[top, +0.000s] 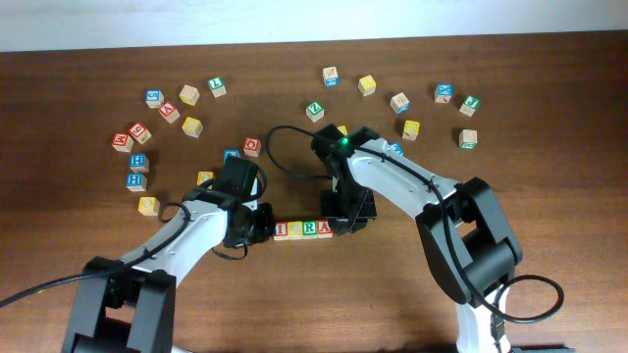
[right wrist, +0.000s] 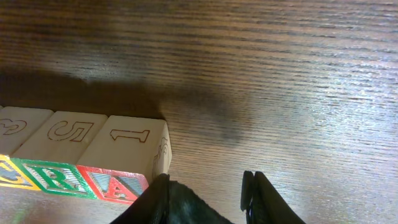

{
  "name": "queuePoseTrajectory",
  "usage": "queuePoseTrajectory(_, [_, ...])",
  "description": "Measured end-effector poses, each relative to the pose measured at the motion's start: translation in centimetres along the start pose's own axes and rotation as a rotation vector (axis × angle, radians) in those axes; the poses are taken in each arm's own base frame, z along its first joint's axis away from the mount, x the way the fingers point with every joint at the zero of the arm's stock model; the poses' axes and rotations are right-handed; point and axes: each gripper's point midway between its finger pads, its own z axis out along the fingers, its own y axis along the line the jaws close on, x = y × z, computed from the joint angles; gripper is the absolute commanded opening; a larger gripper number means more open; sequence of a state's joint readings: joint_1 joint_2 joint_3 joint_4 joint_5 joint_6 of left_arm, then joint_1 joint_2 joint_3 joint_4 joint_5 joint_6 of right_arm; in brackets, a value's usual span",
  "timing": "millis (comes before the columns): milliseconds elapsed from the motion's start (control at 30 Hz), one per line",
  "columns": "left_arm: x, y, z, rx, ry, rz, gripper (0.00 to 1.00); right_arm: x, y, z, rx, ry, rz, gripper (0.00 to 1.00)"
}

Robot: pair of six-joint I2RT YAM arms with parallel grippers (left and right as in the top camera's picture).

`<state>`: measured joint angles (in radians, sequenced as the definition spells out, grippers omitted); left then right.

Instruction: Spell out ICRA

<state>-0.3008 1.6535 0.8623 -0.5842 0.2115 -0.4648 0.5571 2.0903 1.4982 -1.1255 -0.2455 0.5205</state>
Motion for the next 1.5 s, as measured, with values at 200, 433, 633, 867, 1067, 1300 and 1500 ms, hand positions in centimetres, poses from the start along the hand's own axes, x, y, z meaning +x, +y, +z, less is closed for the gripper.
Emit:
queuePoseTrajectory(200, [-0.1, 0.0, 0.0, 0.0, -0.006, 0.022, 0.11, 0.1, 0.1, 0.1, -0.005, 0.005, 0.009, 0.3])
queuePoseTrajectory(433, [-0.2, 0.3, 0.0, -0.013, -0.009, 0.023, 0.13, 0.1, -0.3, 0.1, 0.006, 0.004, 0.025, 0.45])
queuePoseTrajectory(633, [0.2, 0.6, -0.1, -0.028, 0.007, 0.019, 0.12, -0.1, -0.6, 0.1, 0.024, -0.005, 0.027, 0.46])
queuePoseTrajectory(867, [0.2, 1.2, -0.1, -0.056, 0.005, 0.017, 0.13, -0.2, -2.2, -0.1, 0.083, -0.008, 0.048, 0.59])
queuePoseTrajectory(1067, [-1.3, 3.6, -2.0, -0.087, 0.013, -0.09, 0.16, -1.5, -5.0, -1.8, 0.101, -0.05, 0.112, 0.6])
queuePoseTrajectory(1300, [-3.9, 3.2, -9.5, -0.055, -0.111, -0.115, 0.52, 2.1, -5.5, -15.3, 0.043, -0.408, 0.078, 0.8])
queuePoseTrajectory(1500, [-1.3, 1.5, -21.3, 0.034, -0.446, -0.042, 0.99, 10.0, -8.1, -22.4, -0.027, -0.627, 0.052, 0.85])
